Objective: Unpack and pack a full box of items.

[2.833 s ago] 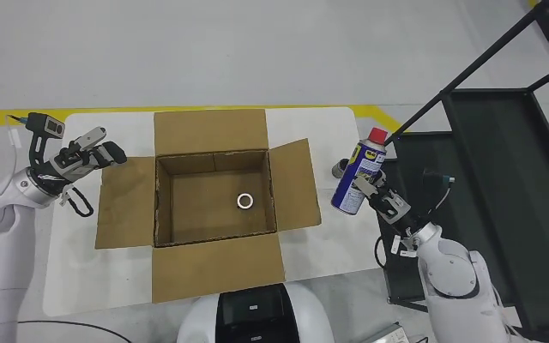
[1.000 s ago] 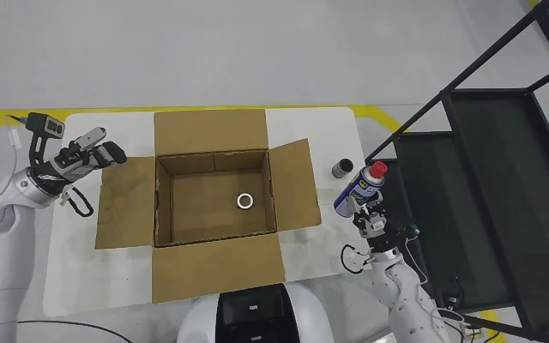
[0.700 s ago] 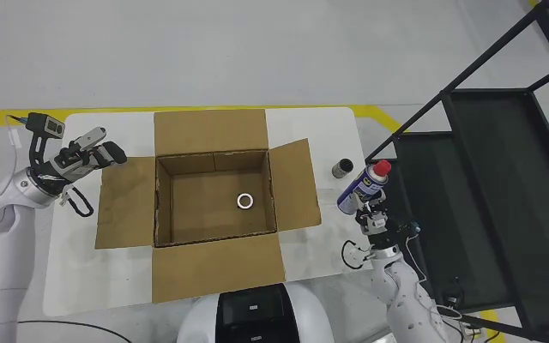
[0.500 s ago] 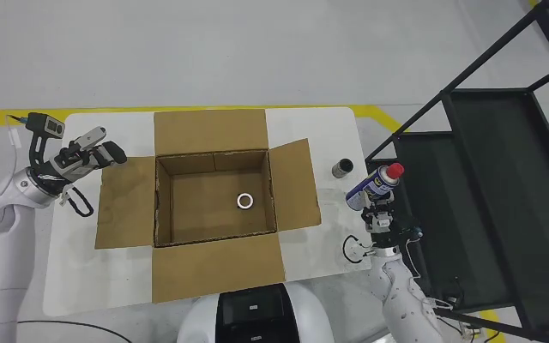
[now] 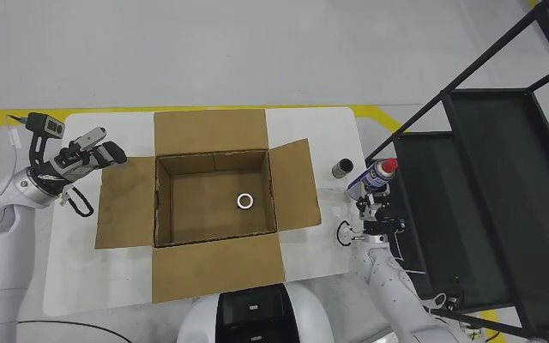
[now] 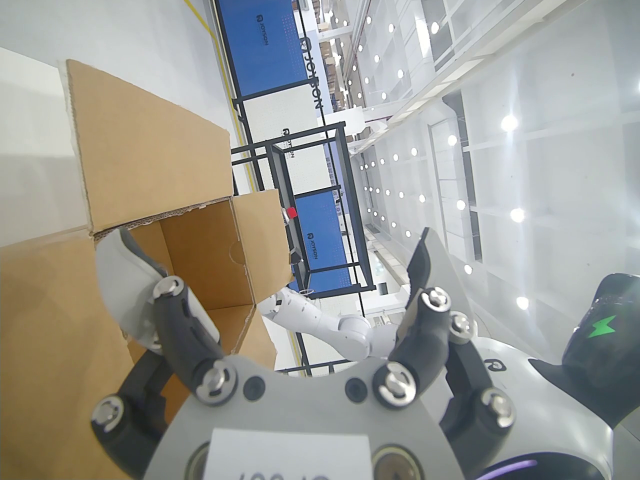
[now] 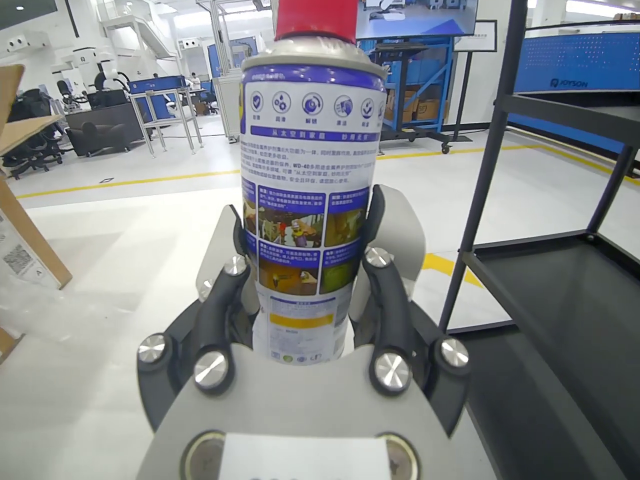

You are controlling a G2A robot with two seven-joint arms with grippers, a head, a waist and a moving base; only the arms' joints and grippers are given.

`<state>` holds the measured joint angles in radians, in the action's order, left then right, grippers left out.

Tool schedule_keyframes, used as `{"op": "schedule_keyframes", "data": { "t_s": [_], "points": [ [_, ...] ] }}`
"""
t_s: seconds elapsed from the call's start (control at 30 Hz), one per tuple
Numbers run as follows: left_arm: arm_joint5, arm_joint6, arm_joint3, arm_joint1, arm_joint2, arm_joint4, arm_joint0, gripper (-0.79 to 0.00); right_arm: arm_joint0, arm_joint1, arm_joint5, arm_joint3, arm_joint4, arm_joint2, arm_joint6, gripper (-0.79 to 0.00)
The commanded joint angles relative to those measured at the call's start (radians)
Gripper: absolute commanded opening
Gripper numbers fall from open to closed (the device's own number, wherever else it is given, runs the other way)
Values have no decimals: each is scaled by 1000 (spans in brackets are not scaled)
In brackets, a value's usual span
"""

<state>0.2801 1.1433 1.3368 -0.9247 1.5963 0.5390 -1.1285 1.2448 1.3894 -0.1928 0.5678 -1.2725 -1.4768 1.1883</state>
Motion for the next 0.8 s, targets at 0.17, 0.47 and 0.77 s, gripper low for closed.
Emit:
{"op": "schedule_keyframes", "data": {
  "t_s": [0.17, 0.47, 0.77],
  "points": [
    [0, 0, 0, 0, 0, 0, 0, 0, -86, 8, 47, -120, 0, 15, 22, -785],
    [0, 0, 0, 0, 0, 0, 0, 0, -156, 18, 82, -219, 11, 31, 15, -785],
    [0, 0, 0, 0, 0, 0, 0, 0, -198, 27, 103, -275, 21, 47, -6, -785]
  ]
}}
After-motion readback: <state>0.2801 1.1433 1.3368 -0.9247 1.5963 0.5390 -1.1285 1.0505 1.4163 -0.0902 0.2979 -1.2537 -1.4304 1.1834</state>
